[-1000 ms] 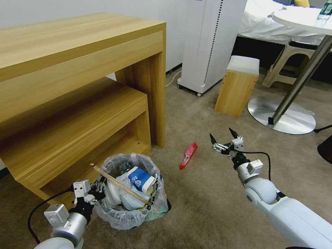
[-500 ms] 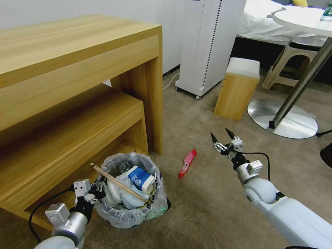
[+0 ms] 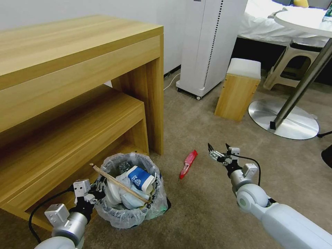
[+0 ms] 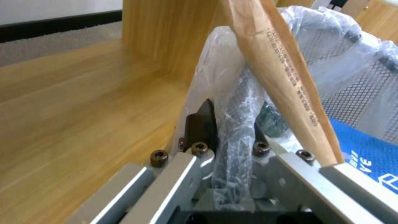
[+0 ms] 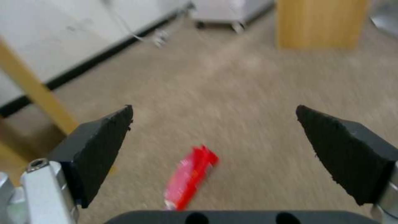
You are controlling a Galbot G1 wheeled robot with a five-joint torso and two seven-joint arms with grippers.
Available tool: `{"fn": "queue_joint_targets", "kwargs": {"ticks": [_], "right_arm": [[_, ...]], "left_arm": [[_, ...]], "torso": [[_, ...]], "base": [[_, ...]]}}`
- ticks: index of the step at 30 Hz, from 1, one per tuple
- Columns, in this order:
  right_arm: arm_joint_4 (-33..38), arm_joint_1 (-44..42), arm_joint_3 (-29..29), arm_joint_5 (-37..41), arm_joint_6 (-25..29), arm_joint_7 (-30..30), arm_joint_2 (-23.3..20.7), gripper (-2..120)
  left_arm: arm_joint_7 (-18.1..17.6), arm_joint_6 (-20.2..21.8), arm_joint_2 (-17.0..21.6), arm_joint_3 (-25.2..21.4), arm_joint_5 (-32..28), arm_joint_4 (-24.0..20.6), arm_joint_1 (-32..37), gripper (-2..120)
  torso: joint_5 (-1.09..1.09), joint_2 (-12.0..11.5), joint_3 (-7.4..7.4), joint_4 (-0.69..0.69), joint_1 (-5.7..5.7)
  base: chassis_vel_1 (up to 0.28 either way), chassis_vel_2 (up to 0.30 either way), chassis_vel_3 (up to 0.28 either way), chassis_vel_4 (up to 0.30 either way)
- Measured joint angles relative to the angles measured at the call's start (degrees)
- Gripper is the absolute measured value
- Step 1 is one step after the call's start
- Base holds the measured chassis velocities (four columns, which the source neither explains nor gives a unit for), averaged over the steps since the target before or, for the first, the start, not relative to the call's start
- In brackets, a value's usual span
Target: Pick up the trash bin and place the garbage on the floor into it.
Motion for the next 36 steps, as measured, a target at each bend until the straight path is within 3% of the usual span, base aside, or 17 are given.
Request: {"fn": "queue_joint_targets", "kwargs": {"ticks": [10, 24, 31, 33, 36], "right_arm": [[-6.77, 2.23, -0.85, 8.78, -8.4, 1.44, 4.92, 100], [-18.6, 7.14, -1.67, 7.03, -11.87, 1.19, 12.84, 100], [-24.82, 10.22, -2.81, 4.62, -11.59, 0.3, 19.11, 100], [-27.27, 11.36, -3.19, 3.25, -11.91, 0.25, 22.82, 100], [-28.3, 11.77, -3.26, 2.81, -12.35, 0.24, 24.1, 99]], "left_arm": [[0.16, 0.0, -0.3, 0.22, 0.13, -0.51, 0.02, 2], [0.26, -0.24, -0.8, 0.66, 0.54, -0.79, 0.4, 2], [0.34, -0.48, -1.89, 0.68, 1.14, -1.14, 1.01, 2], [0.36, -0.5, -2.39, 0.68, 1.34, -1.41, 1.12, 2], [0.37, -0.52, -2.55, 0.65, 1.35, -1.58, 1.17, 2]], "torso": [[-0.01, 0.0, 0.0, 0.0, 0.0], [-0.02, 0.0, 0.0, 0.0, 0.0], [-0.01, 0.0, 0.01, 0.01, 0.0], [-0.01, 0.0, 0.01, 0.01, 0.0], [0.0, 0.0, 0.01, 0.02, 0.0]], "base": [[0.0, 0.0, 0.0, 0.0], [0.0, 0.0, 0.0, 0.0], [0.0, 0.0, 0.0, 0.0], [0.0, 0.0, 0.0, 0.0], [0.0, 0.0, 0.0, 0.0]]}}
